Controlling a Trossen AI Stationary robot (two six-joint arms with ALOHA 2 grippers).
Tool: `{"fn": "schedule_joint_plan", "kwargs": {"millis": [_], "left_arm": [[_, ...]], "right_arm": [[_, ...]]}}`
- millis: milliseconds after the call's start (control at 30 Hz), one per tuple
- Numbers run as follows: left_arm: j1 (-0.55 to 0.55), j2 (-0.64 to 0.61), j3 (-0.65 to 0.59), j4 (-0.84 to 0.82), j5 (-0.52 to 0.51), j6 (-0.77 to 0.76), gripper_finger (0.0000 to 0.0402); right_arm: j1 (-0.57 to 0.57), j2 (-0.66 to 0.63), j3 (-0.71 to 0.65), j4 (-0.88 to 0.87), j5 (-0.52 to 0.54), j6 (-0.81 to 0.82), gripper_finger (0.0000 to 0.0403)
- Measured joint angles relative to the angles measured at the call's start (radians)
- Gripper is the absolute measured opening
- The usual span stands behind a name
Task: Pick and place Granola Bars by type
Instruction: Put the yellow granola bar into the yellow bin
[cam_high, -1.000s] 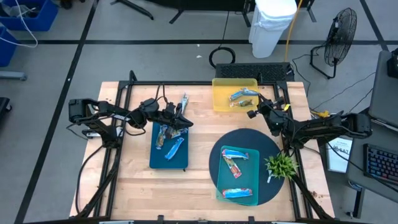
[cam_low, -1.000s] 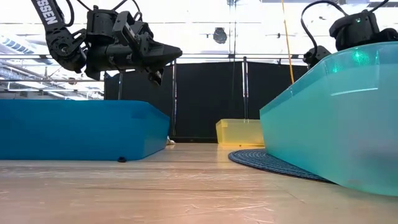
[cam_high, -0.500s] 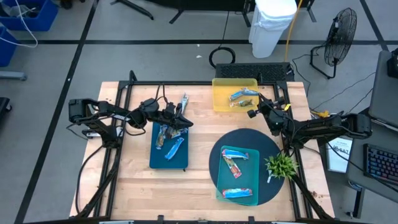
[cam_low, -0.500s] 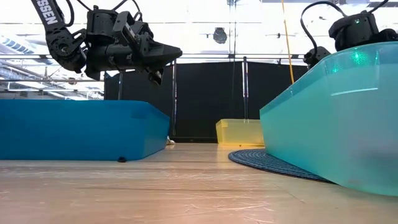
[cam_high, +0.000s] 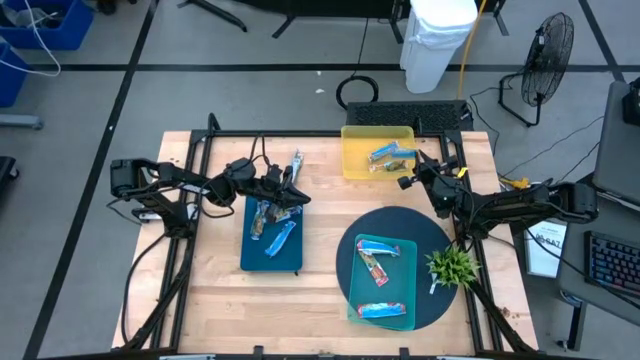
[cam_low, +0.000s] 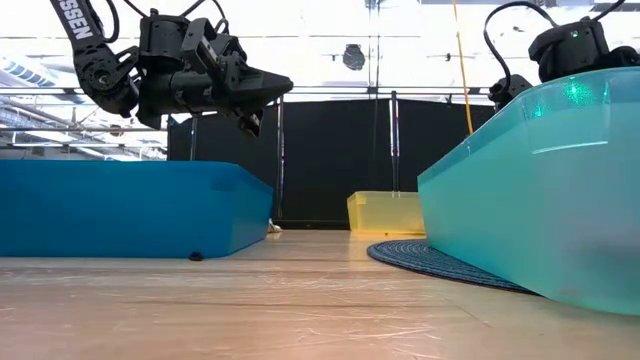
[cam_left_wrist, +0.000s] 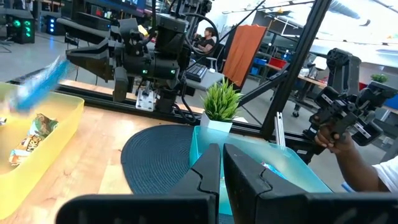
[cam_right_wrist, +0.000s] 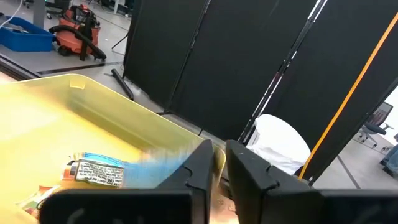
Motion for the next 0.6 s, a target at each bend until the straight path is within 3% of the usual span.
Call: {"fn": "schedule_joint_plan", "kwargs": {"millis": [367,467,600], "left_arm": [[-0.002,0.0,0.0,-0.01,0.0,-0.013,0.0021],[-0.002,0.0,0.0,-0.024,0.0,-0.022,0.0021],[-0.002,0.0,0.0,-0.052,-0.001,-0.022,0.0021]], "right_arm": [[0.0,0.0,0.0,0.001,-0.011,0.032,0.0108],[0.0,0.0,0.0,0.009,-0.09,0.062,0.0118],[0.0,0.0,0.0,0.045,-0.307,0.088,0.0123]]}}
